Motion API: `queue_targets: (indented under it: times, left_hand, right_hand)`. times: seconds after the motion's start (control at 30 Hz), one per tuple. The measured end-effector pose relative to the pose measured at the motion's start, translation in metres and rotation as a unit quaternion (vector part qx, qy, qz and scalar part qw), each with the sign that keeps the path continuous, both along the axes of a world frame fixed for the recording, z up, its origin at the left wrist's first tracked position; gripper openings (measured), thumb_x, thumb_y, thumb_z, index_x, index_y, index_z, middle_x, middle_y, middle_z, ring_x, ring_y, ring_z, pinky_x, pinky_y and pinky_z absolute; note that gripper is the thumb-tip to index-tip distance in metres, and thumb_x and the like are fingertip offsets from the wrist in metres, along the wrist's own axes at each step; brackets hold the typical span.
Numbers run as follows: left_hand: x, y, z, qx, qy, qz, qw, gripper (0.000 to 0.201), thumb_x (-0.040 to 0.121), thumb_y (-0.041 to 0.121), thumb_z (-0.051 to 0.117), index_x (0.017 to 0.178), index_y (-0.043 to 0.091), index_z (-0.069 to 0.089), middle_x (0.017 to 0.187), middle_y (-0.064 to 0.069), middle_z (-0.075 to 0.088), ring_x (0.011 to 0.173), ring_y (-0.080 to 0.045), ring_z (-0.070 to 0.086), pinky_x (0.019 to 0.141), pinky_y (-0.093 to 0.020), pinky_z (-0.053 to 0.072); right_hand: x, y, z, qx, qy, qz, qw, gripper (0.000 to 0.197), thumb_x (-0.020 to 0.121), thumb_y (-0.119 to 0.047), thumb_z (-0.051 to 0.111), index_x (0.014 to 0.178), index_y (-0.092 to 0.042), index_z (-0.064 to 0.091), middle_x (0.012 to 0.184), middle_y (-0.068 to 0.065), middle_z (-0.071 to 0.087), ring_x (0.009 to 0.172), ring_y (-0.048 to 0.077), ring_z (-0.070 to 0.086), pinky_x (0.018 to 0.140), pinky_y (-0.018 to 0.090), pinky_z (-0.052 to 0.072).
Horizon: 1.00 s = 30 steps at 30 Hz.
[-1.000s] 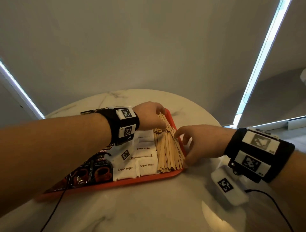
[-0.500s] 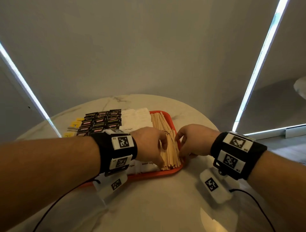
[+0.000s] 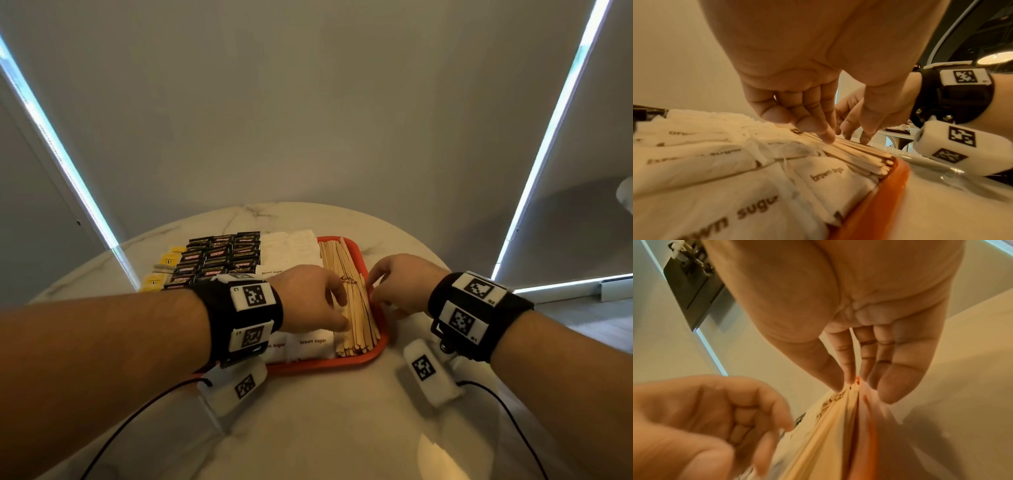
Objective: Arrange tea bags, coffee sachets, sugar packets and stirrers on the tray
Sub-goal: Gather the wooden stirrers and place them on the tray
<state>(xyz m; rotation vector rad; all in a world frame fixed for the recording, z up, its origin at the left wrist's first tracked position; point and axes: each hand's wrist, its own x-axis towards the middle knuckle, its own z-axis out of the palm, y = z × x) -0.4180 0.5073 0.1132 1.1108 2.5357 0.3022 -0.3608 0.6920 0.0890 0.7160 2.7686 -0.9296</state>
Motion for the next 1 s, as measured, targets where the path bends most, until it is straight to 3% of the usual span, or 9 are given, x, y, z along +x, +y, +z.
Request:
queue_targets:
  times: [0.13, 0.2, 0.27, 0.4, 0.57, 0.73, 0.87, 1.0]
  left_hand:
    - [0.006, -0.018, 0.007, 0.015, 0.04, 0.013, 0.999, 0.027, 0.09, 0.045, 0.075, 0.111, 0.029, 0.068, 0.098, 0.012, 0.066, 0.085, -0.006, 0.062, 0.078, -0.027, 0.056]
    - [0.009, -0.031, 0.009, 0.003, 0.061, 0.022, 0.998, 0.022, 0.09, 0.044, 0.075, 0.105, 0.03, 0.068, 0.096, 0.012, 0.065, 0.083, -0.006, 0.062, 0.073, -0.025, 0.054]
    - [0.013, -0.048, 0.009, -0.019, 0.067, 0.029, 0.997, 0.019, 0.089, 0.043, 0.076, 0.102, 0.032, 0.068, 0.093, 0.013, 0.064, 0.081, -0.005, 0.061, 0.069, -0.021, 0.05]
    - [0.021, -0.081, -0.002, -0.069, 0.053, 0.044, 0.995, 0.022, 0.085, 0.043, 0.08, 0.1, 0.035, 0.067, 0.092, 0.014, 0.064, 0.083, -0.004, 0.061, 0.066, -0.017, 0.046]
    - [0.024, -0.103, -0.017, -0.104, 0.056, 0.079, 0.99, 0.016, 0.087, 0.034, 0.078, 0.099, 0.034, 0.067, 0.096, 0.013, 0.063, 0.09, -0.008, 0.061, 0.082, -0.026, 0.056]
    - [0.016, -0.112, -0.022, -0.085, 0.107, 0.106, 0.985, 0.009, 0.088, 0.025, 0.076, 0.093, 0.029, 0.071, 0.095, 0.009, 0.066, 0.089, -0.013, 0.064, 0.082, -0.03, 0.058]
    - [-0.002, -0.122, -0.022, -0.078, 0.119, 0.138, 0.98, 0.011, 0.089, 0.019, 0.074, 0.098, 0.025, 0.074, 0.097, 0.005, 0.069, 0.09, -0.017, 0.066, 0.085, -0.034, 0.061]
    - [-0.025, -0.13, -0.017, -0.104, 0.129, 0.161, 0.973, 0.016, 0.092, 0.015, 0.068, 0.106, 0.018, 0.075, 0.105, -0.002, 0.071, 0.097, -0.021, 0.068, 0.088, -0.036, 0.061]
  right_hand:
    - [-0.018, 0.004, 0.006, 0.007, 0.027, -0.027, 0.999, 0.026, 0.09, -0.012, 0.068, 0.112, -0.025, 0.07, 0.103, 0.0, 0.068, 0.095, 0.019, 0.069, 0.083, 0.039, 0.063]
    - [-0.027, 0.006, 0.005, 0.02, 0.008, -0.016, 1.0, 0.03, 0.089, -0.007, 0.067, 0.117, -0.019, 0.07, 0.103, 0.003, 0.07, 0.098, 0.022, 0.07, 0.086, 0.04, 0.062]
    - [-0.031, 0.008, 0.002, 0.001, -0.003, -0.029, 1.0, 0.027, 0.088, -0.006, 0.068, 0.114, -0.013, 0.072, 0.098, 0.007, 0.073, 0.092, 0.024, 0.073, 0.082, 0.039, 0.063]
    - [-0.035, 0.011, -0.008, 0.028, -0.05, -0.032, 0.998, 0.018, 0.09, -0.018, 0.072, 0.107, -0.014, 0.074, 0.097, 0.004, 0.076, 0.088, 0.021, 0.073, 0.082, 0.038, 0.062]
    - [-0.046, 0.005, -0.016, 0.031, -0.044, -0.054, 0.997, 0.017, 0.092, -0.019, 0.065, 0.102, -0.009, 0.074, 0.095, 0.011, 0.077, 0.086, 0.027, 0.076, 0.085, 0.043, 0.062]
    - [-0.062, -0.005, -0.018, 0.041, -0.038, -0.048, 0.997, 0.018, 0.091, -0.018, 0.062, 0.101, -0.008, 0.074, 0.096, 0.013, 0.075, 0.088, 0.03, 0.075, 0.085, 0.046, 0.062]
    - [-0.083, -0.029, -0.01, 0.108, -0.06, -0.001, 0.992, 0.016, 0.094, -0.014, 0.058, 0.101, -0.008, 0.072, 0.097, 0.008, 0.072, 0.09, 0.024, 0.071, 0.081, 0.034, 0.059]
    - [-0.113, -0.05, -0.006, 0.179, -0.073, 0.041, 0.98, 0.023, 0.101, -0.015, 0.049, 0.109, -0.008, 0.069, 0.107, 0.009, 0.069, 0.089, 0.024, 0.063, 0.076, 0.029, 0.051]
